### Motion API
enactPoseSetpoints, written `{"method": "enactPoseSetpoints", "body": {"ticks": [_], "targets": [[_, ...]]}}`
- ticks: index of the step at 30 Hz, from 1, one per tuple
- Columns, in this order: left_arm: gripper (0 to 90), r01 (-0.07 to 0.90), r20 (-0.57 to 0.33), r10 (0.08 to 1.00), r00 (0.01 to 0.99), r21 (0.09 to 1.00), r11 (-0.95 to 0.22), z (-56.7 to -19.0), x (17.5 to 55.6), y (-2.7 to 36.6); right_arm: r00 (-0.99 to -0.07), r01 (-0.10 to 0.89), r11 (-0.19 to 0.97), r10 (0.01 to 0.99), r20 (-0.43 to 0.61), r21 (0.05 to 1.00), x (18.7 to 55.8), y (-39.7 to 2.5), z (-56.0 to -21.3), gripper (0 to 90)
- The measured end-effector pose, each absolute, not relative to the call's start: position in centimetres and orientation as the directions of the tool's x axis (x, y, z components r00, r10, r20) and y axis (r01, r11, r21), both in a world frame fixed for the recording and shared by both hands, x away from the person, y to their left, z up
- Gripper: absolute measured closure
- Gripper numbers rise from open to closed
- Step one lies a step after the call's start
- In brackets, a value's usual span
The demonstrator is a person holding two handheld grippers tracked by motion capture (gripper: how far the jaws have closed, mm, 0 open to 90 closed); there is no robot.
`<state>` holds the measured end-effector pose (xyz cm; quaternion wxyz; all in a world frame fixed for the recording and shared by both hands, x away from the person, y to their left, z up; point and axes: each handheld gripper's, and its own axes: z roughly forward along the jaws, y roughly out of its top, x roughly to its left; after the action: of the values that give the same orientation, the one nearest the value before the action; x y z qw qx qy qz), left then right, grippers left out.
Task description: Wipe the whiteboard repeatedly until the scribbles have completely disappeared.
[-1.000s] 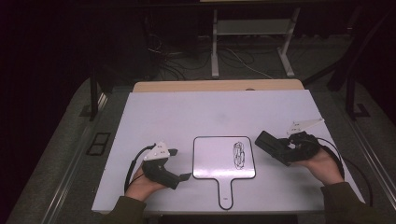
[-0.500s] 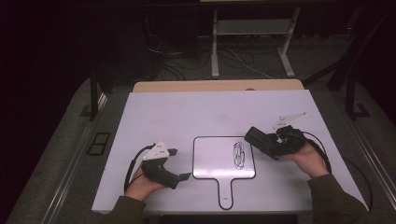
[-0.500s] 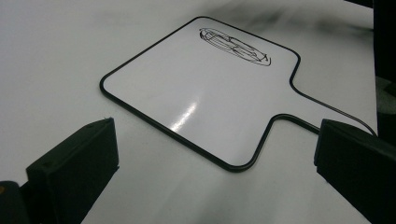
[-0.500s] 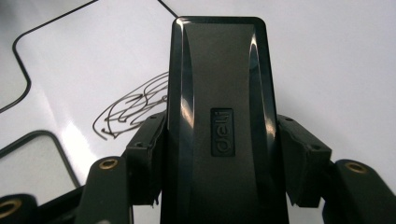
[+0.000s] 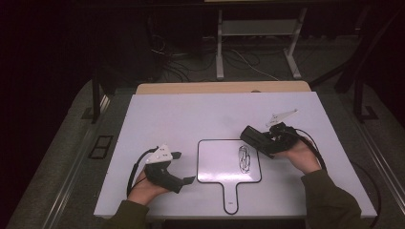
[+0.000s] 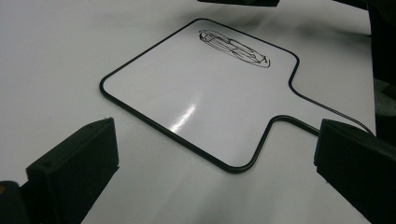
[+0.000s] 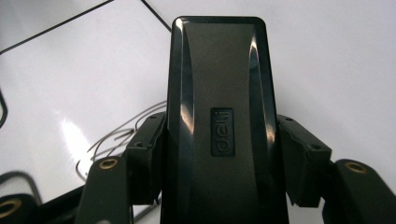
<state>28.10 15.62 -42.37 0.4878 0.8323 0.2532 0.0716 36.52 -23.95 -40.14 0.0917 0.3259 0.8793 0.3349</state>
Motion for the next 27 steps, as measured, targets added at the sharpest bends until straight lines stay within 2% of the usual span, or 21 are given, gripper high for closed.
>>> {"method": "enactPoseSetpoints", "body": {"ticks": [12,27], "targets": [[0.0,0.354,-0.131,0.492,0.86,0.849,-0.392,-42.4,28.1,15.7,-0.785,0.505,0.594,0.618,0.047,0.626,37.9,-21.5,-41.6,38.8],[0.0,0.352,-0.126,0.489,0.863,0.845,-0.403,-42.4,28.0,15.7,-0.786,0.507,0.631,0.618,0.013,0.588,38.1,-20.9,-43.2,38.8]]}}
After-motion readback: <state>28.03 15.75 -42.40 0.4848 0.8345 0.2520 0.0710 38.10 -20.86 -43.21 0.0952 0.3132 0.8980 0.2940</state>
